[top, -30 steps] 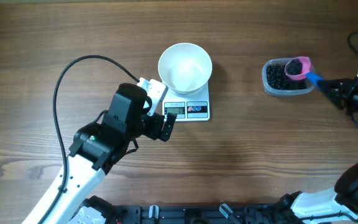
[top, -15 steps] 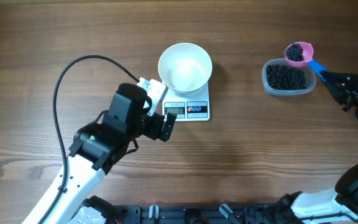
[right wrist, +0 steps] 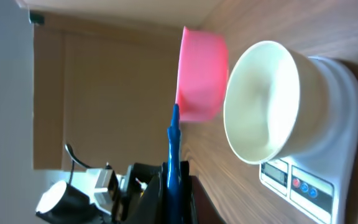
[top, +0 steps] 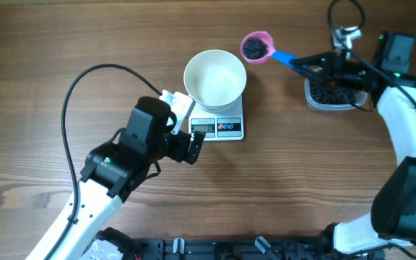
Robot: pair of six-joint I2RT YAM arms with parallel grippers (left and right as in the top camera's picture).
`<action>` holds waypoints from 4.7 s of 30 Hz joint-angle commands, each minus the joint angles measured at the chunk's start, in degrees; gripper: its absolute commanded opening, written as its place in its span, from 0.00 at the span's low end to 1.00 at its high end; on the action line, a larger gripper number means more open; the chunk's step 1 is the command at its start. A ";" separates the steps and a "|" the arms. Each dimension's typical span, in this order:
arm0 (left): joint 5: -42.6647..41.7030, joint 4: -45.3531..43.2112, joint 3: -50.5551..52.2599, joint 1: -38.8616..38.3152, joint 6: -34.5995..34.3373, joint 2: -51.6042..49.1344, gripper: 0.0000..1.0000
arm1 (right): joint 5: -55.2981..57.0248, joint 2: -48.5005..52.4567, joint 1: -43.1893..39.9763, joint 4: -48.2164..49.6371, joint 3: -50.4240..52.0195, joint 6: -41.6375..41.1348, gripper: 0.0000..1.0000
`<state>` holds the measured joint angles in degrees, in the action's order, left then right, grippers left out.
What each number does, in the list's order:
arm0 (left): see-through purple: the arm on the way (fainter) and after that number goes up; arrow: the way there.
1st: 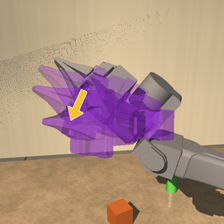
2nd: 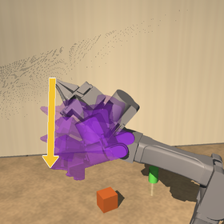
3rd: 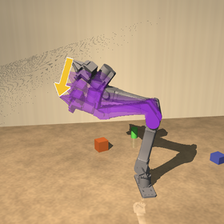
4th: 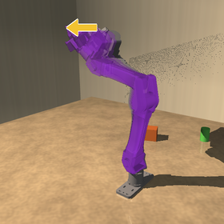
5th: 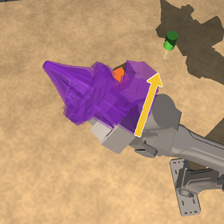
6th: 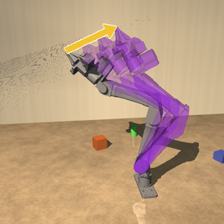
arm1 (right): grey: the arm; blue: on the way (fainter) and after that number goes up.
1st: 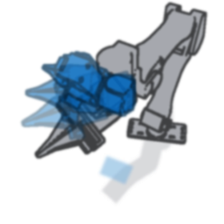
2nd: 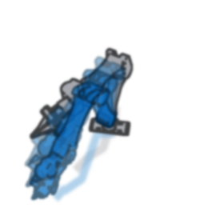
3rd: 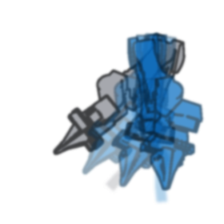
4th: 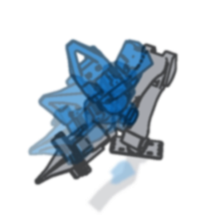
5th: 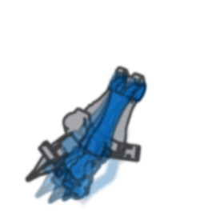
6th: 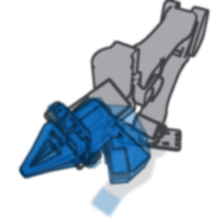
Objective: Scoop item into bowl and weigh 150g on scale
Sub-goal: 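Carry the filled pink scoop left over the white bowl with the right gripper, then tilt the scoop with the right gripper to pour beans into the bowl, then move the empty scoop back right to the bean tub with the right gripper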
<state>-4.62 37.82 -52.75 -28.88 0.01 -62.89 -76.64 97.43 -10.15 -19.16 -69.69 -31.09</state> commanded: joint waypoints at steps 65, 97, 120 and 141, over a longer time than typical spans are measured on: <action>-0.87 -0.13 0.15 -0.24 1.07 -0.11 1.00 | 47.69 -10.97 21.99 -4.46 -0.81 47.82 0.04; -0.87 -0.13 0.15 -0.24 1.07 -0.11 1.00 | 53.57 -13.70 25.97 -4.66 -0.83 71.60 0.04; -0.87 -0.13 0.15 -0.24 1.07 -0.11 1.00 | 86.73 -22.03 17.29 -2.75 -0.79 35.74 0.04; -0.87 -0.13 0.15 -0.24 1.07 -0.11 1.00 | 60.24 -10.58 -10.16 -26.01 -0.79 55.21 0.04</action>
<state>-4.60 37.71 -52.75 -28.88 0.19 -62.89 -14.33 85.56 -20.10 -45.19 -69.87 21.39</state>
